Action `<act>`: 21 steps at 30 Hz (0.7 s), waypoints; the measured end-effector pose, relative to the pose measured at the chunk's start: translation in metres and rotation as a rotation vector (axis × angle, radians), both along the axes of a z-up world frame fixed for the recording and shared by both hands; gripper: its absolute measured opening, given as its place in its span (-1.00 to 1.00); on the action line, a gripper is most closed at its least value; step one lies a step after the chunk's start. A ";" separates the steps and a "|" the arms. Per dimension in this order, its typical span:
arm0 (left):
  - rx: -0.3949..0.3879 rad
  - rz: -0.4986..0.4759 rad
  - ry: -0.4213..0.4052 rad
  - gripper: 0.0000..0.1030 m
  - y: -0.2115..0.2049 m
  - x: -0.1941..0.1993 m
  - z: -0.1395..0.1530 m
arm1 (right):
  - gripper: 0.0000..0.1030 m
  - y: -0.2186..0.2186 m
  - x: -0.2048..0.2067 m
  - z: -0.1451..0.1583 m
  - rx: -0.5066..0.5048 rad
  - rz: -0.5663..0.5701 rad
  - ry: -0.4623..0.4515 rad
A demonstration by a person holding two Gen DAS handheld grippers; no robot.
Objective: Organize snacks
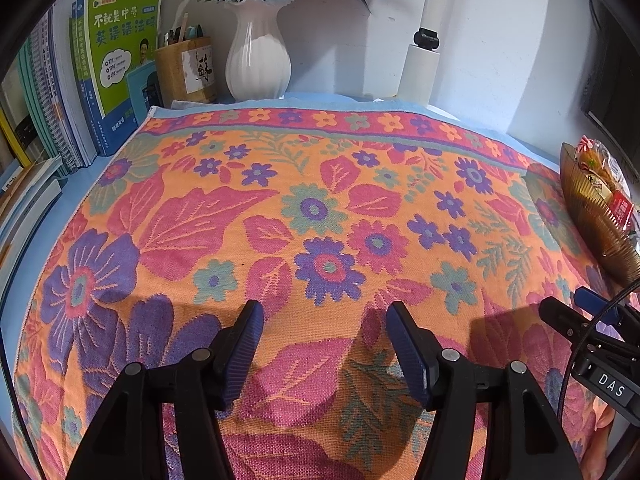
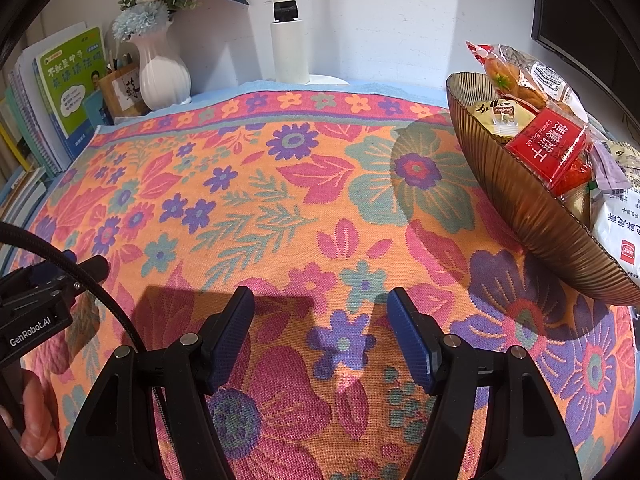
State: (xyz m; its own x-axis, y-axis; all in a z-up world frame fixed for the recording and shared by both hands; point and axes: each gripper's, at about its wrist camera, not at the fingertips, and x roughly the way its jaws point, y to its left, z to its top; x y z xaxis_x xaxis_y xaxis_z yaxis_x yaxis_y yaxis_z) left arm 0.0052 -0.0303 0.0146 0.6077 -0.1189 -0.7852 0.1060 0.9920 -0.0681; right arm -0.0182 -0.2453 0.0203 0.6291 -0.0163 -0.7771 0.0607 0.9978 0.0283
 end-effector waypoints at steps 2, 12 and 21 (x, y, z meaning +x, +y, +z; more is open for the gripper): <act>-0.001 -0.001 0.000 0.20 0.000 0.000 0.000 | 0.33 0.000 0.000 0.000 -0.001 0.000 0.001; 0.001 -0.017 0.006 0.30 -0.003 0.000 -0.001 | 0.33 -0.001 0.001 -0.001 -0.001 0.001 0.003; -0.003 -0.035 0.011 0.40 -0.003 0.001 -0.001 | 0.33 -0.001 0.000 0.000 -0.001 0.001 0.003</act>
